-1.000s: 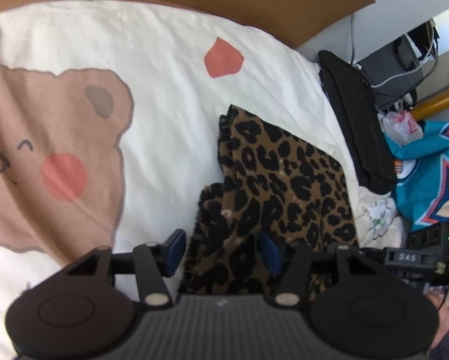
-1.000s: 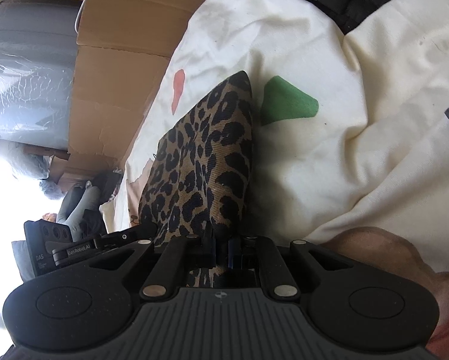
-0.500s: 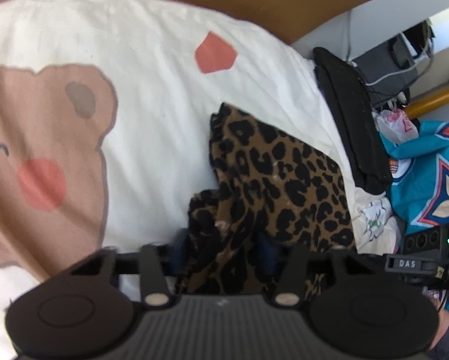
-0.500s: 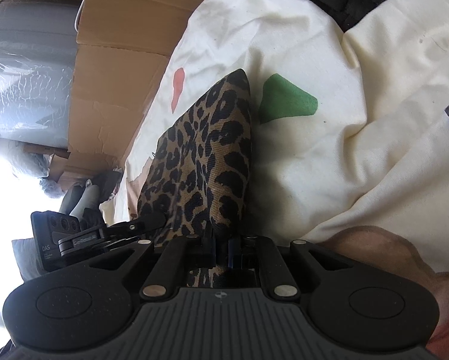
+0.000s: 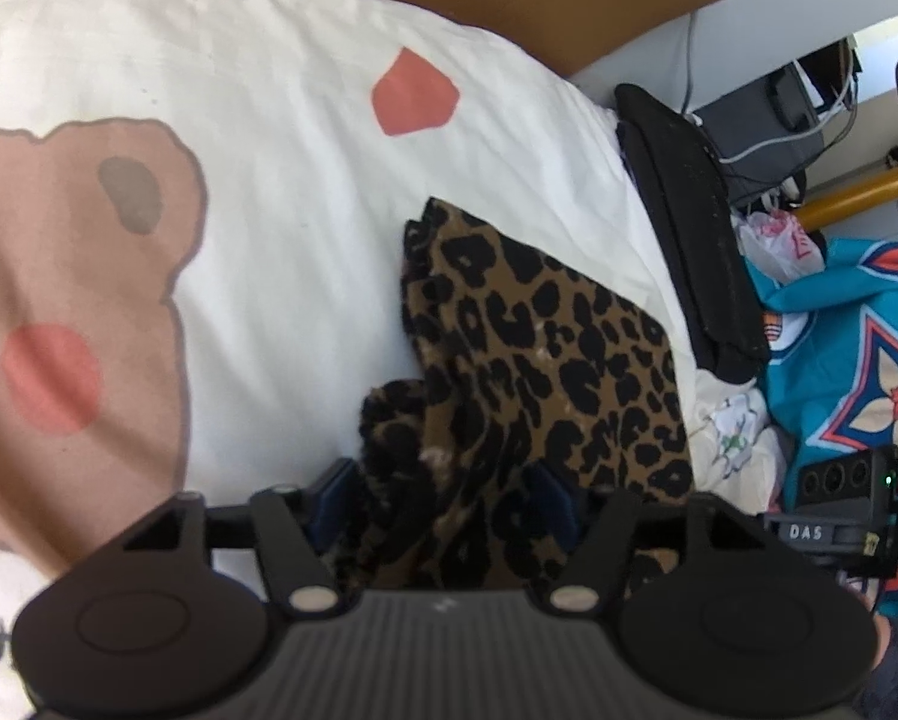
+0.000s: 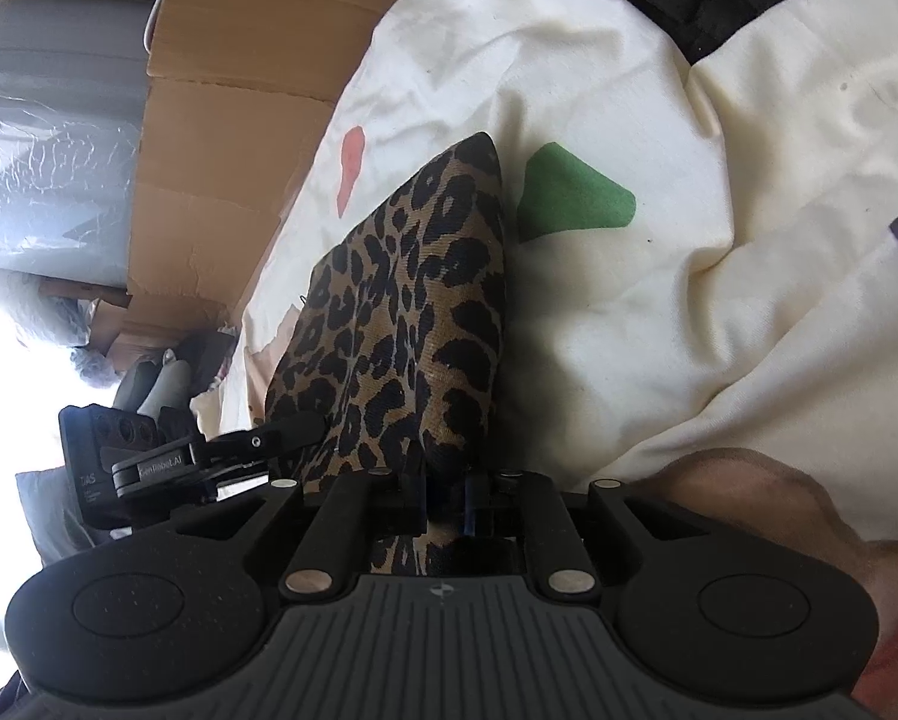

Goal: Fold clothes

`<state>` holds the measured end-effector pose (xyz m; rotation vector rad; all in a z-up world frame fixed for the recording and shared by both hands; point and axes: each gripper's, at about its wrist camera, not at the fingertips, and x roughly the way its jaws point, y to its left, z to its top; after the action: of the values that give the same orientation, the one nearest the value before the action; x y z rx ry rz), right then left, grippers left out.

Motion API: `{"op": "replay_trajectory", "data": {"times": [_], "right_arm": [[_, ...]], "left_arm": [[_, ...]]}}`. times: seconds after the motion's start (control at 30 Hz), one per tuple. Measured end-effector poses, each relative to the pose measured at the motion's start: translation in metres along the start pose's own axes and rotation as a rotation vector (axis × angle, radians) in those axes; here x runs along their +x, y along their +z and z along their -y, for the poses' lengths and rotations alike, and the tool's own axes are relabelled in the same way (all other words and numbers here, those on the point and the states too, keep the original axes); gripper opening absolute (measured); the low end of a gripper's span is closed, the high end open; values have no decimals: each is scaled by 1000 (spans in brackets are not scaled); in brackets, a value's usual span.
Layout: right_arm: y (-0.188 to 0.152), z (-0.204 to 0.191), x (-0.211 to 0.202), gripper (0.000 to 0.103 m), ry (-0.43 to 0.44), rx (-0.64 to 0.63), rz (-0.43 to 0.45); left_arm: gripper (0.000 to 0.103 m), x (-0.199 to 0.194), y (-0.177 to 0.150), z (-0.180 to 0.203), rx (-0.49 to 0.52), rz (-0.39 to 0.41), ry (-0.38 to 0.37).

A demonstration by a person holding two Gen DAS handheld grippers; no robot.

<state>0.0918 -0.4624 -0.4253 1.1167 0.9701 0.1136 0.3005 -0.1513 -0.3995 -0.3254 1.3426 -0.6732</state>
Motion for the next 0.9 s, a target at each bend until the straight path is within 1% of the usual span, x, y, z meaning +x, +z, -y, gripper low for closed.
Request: {"op": "replay_trajectory", "data": {"times": [0.07, 0.1, 0.13, 0.2, 0.23, 0.27, 0.33, 0.43, 0.5, 0.53, 0.57, 0.63, 0.67, 0.73, 0.9], "right_arm": [[0, 0, -3, 12, -3, 0, 1], [-1, 2, -3, 12, 1, 9, 6], [-1, 3, -2, 14, 6, 18, 11], [-2, 6, -2, 19, 14, 35, 22], [-3, 7, -2, 25, 18, 44, 27], [-3, 9, -1, 27, 22, 63, 33], [-5, 10, 5, 27, 40, 86, 31], [-7, 5, 14, 27, 55, 77, 16], [-6, 0, 17, 24, 53, 65, 13], [-5, -2, 19, 18, 48, 60, 13], [-4, -3, 20, 15, 40, 57, 14], [-3, -7, 19, 13, 19, 47, 18], [-3, -10, 18, 10, 10, 38, 20], [-3, -18, 15, 10, -5, 15, 25], [-3, -38, 6, 8, -29, -41, 42]], "left_arm": [[70, 2, 2, 1, -2, -5, -9], [68, 2, 2, 3, 5, -8, -5], [64, 2, 3, 5, 13, -10, -1], [61, 3, 3, 6, 30, -12, 13], [59, 2, 3, 5, 29, -10, 10], [58, 1, 3, 4, 20, -10, 3], [57, 0, 2, 1, 3, -9, -10], [58, 1, 1, 3, 24, -23, -23], [58, 1, 2, 2, 27, -26, -20], [54, 2, 3, 1, 28, -27, -18], [50, 2, 3, 1, 29, -28, -17], [39, -1, 3, 0, 40, -17, -16], [37, -4, 2, 2, 45, -11, -19], [32, -10, 1, 6, 52, 1, -22], [28, -23, -2, 20, 77, 31, -9]]}}
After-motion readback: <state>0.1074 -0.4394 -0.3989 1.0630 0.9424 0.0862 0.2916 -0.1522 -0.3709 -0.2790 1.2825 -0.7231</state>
